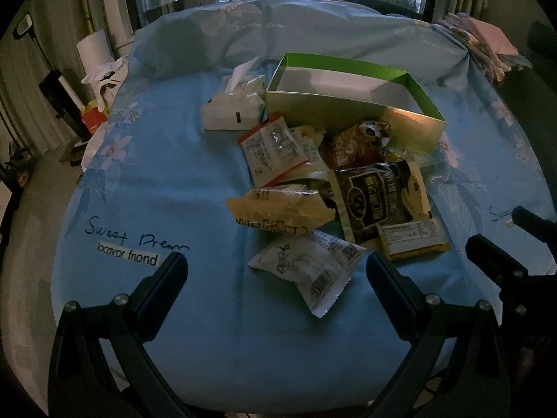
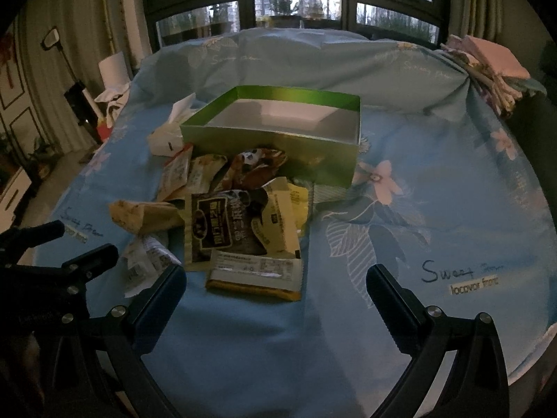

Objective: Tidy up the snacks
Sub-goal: 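Move the right tool toward the snack pile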

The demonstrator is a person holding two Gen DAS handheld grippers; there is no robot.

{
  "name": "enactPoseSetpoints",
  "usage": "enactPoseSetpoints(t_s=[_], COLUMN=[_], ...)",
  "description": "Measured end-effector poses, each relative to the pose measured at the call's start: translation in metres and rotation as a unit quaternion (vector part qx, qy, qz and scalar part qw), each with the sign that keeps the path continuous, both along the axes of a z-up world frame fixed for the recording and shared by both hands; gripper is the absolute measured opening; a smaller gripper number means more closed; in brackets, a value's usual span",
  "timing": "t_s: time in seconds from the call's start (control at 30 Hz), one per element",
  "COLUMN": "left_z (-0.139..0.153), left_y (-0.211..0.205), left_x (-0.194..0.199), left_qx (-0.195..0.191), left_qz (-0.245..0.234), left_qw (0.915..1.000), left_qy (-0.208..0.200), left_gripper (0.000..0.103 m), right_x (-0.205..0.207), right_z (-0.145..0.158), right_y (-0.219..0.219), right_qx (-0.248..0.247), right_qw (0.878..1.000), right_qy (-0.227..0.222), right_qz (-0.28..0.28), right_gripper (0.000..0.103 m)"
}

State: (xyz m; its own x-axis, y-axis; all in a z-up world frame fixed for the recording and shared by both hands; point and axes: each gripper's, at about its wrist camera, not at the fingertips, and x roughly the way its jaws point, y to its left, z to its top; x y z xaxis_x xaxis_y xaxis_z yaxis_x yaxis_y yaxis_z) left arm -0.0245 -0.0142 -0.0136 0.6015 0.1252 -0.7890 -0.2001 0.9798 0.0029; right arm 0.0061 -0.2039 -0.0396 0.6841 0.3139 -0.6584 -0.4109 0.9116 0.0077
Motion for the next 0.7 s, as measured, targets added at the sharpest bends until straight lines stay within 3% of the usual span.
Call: enactPoseSetpoints(t_s=[0.7], left_z=[-0.010], left_y=[-0.005], left_x=[0.002], left_qx=[-0.013], left_qz=[-0.014], left_qw=[0.9998], left_qy=[0.007], left_gripper=[0.103], right_x=[0.007], right_z=[-0.011], right_y=[-0.008], right_qx=[0.016], right_qw=[0.999], right_qy=[0.022], right_qz=[0.017], right_gripper=[0.103])
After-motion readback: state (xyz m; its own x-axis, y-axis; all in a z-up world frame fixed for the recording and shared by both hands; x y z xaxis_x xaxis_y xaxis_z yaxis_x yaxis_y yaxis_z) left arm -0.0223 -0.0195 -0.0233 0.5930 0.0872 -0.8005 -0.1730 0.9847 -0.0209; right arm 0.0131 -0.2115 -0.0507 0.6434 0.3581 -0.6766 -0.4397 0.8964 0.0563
